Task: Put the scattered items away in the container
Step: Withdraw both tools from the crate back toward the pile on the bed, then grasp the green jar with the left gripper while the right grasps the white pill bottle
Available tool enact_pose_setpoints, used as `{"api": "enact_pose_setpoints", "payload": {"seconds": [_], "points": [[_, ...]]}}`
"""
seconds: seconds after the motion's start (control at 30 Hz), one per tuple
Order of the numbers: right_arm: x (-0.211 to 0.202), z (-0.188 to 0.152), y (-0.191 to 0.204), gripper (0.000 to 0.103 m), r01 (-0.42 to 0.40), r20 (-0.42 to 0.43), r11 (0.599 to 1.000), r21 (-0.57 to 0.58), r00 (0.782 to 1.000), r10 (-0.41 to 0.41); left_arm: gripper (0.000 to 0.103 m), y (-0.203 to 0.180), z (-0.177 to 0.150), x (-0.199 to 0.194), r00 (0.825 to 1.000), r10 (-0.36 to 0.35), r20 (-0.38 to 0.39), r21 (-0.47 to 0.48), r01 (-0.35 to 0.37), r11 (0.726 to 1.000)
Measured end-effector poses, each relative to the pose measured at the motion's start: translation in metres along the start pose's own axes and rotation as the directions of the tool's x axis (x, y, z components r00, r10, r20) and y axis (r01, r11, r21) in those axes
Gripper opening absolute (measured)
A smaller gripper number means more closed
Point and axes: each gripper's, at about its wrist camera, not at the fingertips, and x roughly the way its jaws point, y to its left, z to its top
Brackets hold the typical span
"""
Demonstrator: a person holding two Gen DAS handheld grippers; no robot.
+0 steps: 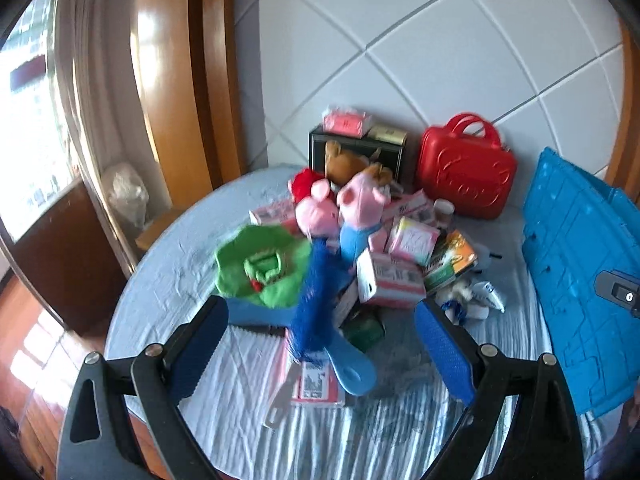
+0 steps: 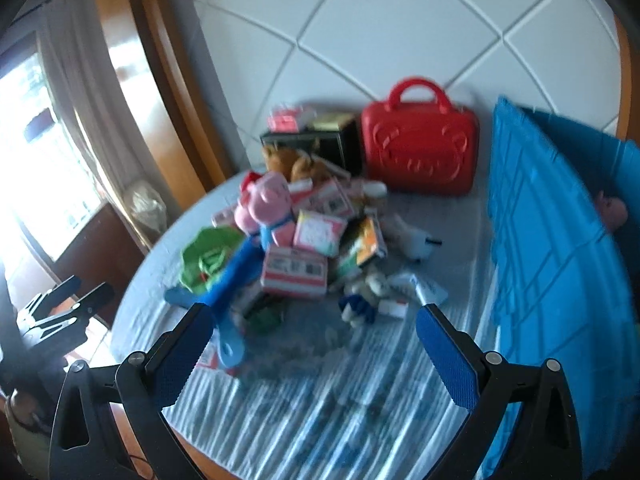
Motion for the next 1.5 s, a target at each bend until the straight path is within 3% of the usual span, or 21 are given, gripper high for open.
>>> {"api": "enact_pose_setpoints", "payload": {"seconds": [0.27,0.37,0.47,0.63,0.67,0.77,0.83,1.13,1.27,1.5], "points": [[0.061,-0.002,-0.031,0.103,0.017,-0.05,1.0,0.003,0.999,-0.017,0.096,-0.056,-0.021,0.067,0.999,-0.022,-0.047,0.051,0.025,0.998],[0.088,-0.012,-0.039,0.103,0.044,-0.097,0.999,-0.004,0.994,-0.044,0.095,-0.073,-0.031,0.099,0.993,-0.051,-0.102,0.07,0.059,0.996],[0.112,-0.021,-0.051,0.103,0.045,-0.136,0.999,0.022,0.99,-0.042,0.083,-0.086,-0.042,0.137,0.983,-0.06,-0.176,0.102,0.078,0.992],[0.155,-0.037,-0.071,0.1,0.085,-0.19,0.993,0.086,0.98,-0.067,0.078,-0.091,-0.055,0.194,0.962,-0.064,-0.266,0.117,0.098,0.988],[0.163,-0.04,-0.075,0.096,0.098,-0.201,0.991,0.093,0.976,-0.078,0.073,-0.09,-0.059,0.205,0.957,-0.065,-0.282,0.115,0.101,0.988],[0.189,-0.05,-0.09,0.067,0.134,-0.249,0.984,0.115,0.963,-0.102,0.067,-0.086,-0.067,0.235,0.941,-0.072,-0.331,0.092,0.108,0.99],[0.202,-0.056,-0.098,0.064,0.16,-0.274,0.98,0.121,0.954,-0.122,0.067,-0.079,-0.07,0.25,0.934,-0.079,-0.349,0.076,0.112,0.991],[0.238,-0.069,-0.114,0.064,0.168,-0.294,0.972,0.161,0.949,-0.115,0.067,-0.075,-0.073,0.265,0.946,-0.034,-0.322,0.152,0.087,0.985],[0.245,-0.072,-0.117,0.064,0.18,-0.304,0.97,0.162,0.944,-0.124,0.067,-0.086,-0.078,0.264,0.939,-0.059,-0.34,0.149,0.116,0.982],[0.251,-0.071,-0.124,0.064,0.189,-0.293,0.97,0.156,0.946,-0.138,0.067,-0.085,-0.09,0.272,0.941,0.047,-0.336,0.202,0.023,0.979]]}}
